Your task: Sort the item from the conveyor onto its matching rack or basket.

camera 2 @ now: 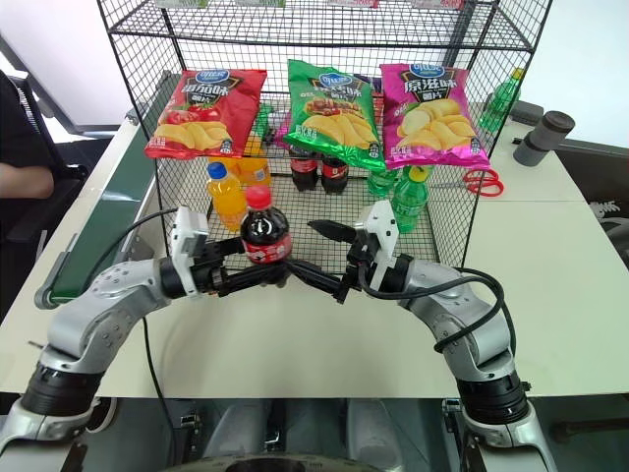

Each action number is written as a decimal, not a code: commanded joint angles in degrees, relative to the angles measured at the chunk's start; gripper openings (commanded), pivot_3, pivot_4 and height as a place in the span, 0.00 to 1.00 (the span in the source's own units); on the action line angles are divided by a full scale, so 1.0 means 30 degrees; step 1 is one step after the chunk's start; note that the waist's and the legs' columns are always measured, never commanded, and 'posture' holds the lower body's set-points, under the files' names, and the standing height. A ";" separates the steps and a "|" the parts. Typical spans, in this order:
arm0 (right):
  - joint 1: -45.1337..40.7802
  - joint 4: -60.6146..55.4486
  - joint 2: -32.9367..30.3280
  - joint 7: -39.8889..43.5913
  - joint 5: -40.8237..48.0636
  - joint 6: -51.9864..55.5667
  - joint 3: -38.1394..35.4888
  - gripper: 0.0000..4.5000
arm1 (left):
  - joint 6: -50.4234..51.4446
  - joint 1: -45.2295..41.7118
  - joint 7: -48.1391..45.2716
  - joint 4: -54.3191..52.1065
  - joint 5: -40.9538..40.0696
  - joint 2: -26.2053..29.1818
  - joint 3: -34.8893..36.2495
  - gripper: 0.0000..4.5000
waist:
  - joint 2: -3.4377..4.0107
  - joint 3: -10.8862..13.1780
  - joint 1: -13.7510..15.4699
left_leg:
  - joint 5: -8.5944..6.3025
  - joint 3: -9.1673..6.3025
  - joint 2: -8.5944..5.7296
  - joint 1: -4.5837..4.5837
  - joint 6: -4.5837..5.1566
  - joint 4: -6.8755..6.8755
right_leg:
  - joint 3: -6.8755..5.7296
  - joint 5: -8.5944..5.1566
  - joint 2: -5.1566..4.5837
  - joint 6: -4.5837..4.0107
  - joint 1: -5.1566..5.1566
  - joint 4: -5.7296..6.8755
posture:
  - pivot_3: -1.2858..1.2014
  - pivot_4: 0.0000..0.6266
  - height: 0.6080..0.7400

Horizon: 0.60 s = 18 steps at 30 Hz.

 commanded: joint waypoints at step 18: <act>-0.1511 -0.0372 0.1712 -0.1103 0.1782 0.2207 0.0235 0.70 | -0.1009 -0.1163 -0.1351 -0.0310 0.1634 -0.1213 -0.0587 0.63 | 0.0000 0.0000 0.0033 | 0.0001 -0.0010 0.0015 -0.0002 0.0002 0.0007 | 0.0014 0.0001 0.0056 0.0002 -0.0002 0.0012 | 0.52 0.24 1.00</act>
